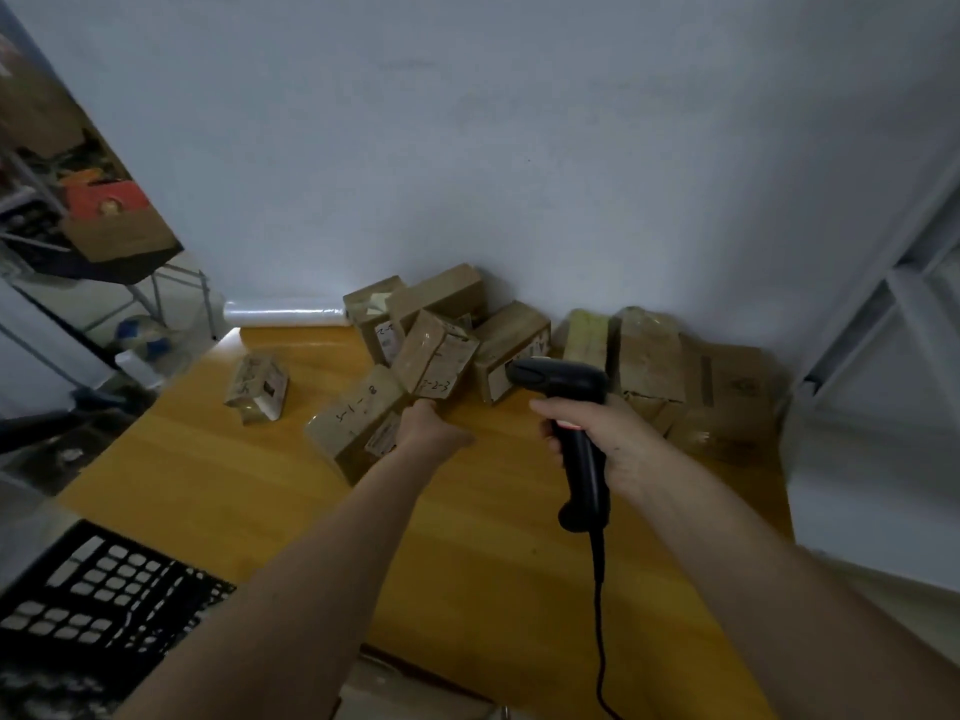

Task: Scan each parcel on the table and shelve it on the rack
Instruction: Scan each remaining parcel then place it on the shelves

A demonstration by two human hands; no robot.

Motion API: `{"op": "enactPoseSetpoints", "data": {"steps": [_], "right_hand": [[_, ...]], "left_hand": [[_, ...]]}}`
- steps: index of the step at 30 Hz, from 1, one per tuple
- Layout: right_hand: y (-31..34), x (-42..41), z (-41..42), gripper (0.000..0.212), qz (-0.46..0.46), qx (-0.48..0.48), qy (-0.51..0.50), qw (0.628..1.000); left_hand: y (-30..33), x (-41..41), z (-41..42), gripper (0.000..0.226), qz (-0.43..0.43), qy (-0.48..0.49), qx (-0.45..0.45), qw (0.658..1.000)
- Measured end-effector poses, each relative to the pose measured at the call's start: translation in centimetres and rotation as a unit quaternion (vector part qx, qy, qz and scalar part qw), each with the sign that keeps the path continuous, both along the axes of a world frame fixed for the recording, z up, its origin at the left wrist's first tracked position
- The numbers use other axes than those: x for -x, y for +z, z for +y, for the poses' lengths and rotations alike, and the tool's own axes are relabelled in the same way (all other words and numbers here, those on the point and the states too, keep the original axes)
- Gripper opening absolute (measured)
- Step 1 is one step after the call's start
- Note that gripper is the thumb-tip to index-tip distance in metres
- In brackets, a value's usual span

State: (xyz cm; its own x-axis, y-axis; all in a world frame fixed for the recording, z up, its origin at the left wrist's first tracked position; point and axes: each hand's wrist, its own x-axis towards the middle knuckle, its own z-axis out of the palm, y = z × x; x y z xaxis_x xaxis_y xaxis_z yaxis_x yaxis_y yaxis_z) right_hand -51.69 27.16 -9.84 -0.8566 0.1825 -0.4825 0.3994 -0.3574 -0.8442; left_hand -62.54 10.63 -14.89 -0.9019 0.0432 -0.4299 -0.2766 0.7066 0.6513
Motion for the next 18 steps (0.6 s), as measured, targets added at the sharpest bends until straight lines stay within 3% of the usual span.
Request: {"op": "enactPoseSetpoints", "data": {"steps": [5,11,18], "right_hand": [[-0.9,5.1,-2.2,0.017,-0.013,-0.006,-0.047,0.999],[-1.8,9.6,-4.6,0.021,-0.043,-0.001,-0.089,0.995],[-3.4,11.6,-5.2,0.014,-0.074,-0.012,-0.120,0.990]], "left_hand": [[-1.7,7.5,-1.6,0.080,-0.002,0.005,0.007,1.000],[-3.1,13.8,-2.5,0.103,0.024,-0.046,0.124,0.991],[-5.5,17.8,-2.4,0.128,-0.002,-0.050,0.077,0.996]]}}
